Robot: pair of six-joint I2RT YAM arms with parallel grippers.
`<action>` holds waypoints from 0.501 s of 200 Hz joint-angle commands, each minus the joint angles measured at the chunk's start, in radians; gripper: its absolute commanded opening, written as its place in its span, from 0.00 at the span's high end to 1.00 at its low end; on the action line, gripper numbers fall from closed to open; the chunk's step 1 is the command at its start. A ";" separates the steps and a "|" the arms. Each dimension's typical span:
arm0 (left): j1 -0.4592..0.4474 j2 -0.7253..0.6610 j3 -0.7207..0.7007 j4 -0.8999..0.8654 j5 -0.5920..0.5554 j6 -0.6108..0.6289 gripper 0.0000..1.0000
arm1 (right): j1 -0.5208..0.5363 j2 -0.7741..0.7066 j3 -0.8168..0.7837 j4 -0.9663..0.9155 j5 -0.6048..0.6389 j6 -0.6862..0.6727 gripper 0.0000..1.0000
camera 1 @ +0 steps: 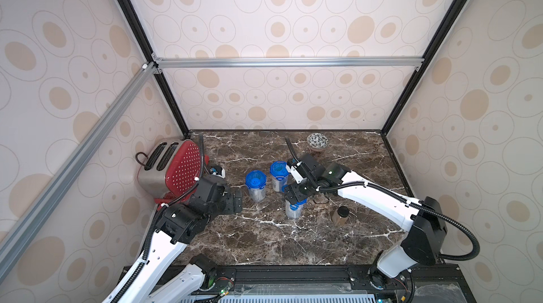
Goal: Take out toiletry kits
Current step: Open the lid of the container.
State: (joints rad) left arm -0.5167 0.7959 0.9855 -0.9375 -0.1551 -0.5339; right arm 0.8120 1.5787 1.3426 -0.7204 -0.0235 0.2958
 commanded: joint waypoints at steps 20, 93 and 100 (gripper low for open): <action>0.004 0.002 0.002 -0.033 -0.009 0.005 0.01 | -0.028 -0.058 -0.053 0.078 -0.064 -0.050 0.12; 0.004 0.011 0.004 -0.033 -0.008 0.008 0.01 | -0.077 -0.132 -0.218 0.273 -0.171 -0.106 0.12; 0.004 0.011 0.004 -0.033 -0.008 0.008 0.01 | -0.081 -0.137 -0.230 0.284 -0.182 -0.109 0.12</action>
State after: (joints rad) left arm -0.5167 0.8078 0.9855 -0.9375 -0.1551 -0.5339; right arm 0.7456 1.4635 1.1576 -0.5159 -0.1551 0.2161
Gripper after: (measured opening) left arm 0.992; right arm 0.889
